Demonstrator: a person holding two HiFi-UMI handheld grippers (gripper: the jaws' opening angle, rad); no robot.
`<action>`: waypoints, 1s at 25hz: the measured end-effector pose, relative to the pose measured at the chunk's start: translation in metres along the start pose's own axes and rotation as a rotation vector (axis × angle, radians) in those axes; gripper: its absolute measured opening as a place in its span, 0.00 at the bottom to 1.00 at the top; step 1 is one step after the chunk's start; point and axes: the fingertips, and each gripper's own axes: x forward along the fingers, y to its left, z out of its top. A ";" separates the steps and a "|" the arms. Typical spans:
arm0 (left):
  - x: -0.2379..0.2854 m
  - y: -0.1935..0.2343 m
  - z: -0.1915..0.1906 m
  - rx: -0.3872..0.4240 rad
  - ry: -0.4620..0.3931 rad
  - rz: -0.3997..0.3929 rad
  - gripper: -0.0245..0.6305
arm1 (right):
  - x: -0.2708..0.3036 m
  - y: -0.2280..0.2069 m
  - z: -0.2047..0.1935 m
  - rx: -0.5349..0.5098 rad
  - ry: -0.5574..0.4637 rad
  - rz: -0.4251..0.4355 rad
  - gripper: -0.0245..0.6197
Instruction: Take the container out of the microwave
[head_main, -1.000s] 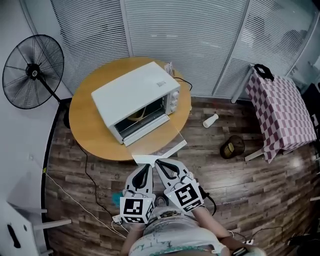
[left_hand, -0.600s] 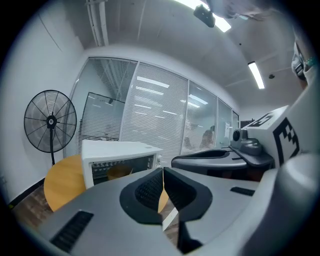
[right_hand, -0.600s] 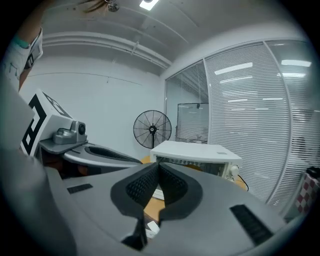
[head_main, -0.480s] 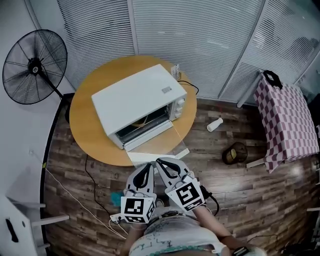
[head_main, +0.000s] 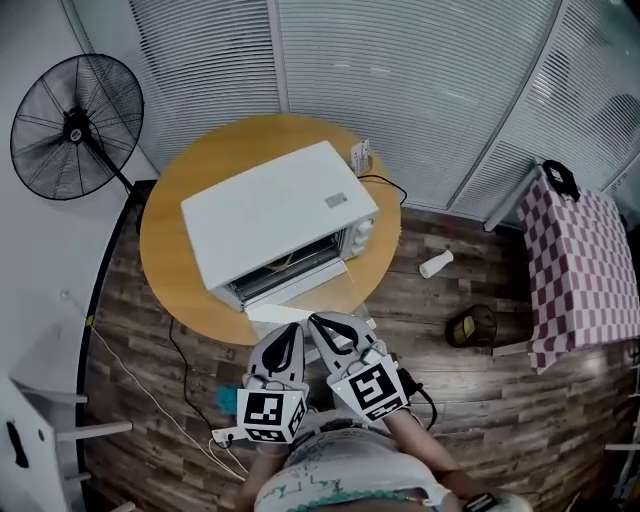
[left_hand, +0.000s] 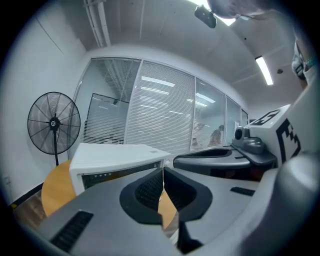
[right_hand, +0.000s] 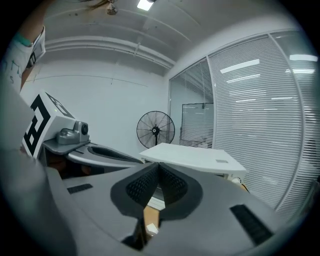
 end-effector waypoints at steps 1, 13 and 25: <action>0.004 0.000 0.002 -0.001 -0.002 0.007 0.06 | 0.001 -0.005 0.000 0.001 -0.003 0.006 0.03; 0.045 -0.012 0.014 -0.004 -0.022 0.102 0.06 | 0.007 -0.053 -0.004 -0.010 -0.019 0.085 0.03; 0.063 0.003 0.022 -0.039 -0.045 0.200 0.06 | 0.029 -0.072 -0.003 -0.019 -0.030 0.163 0.03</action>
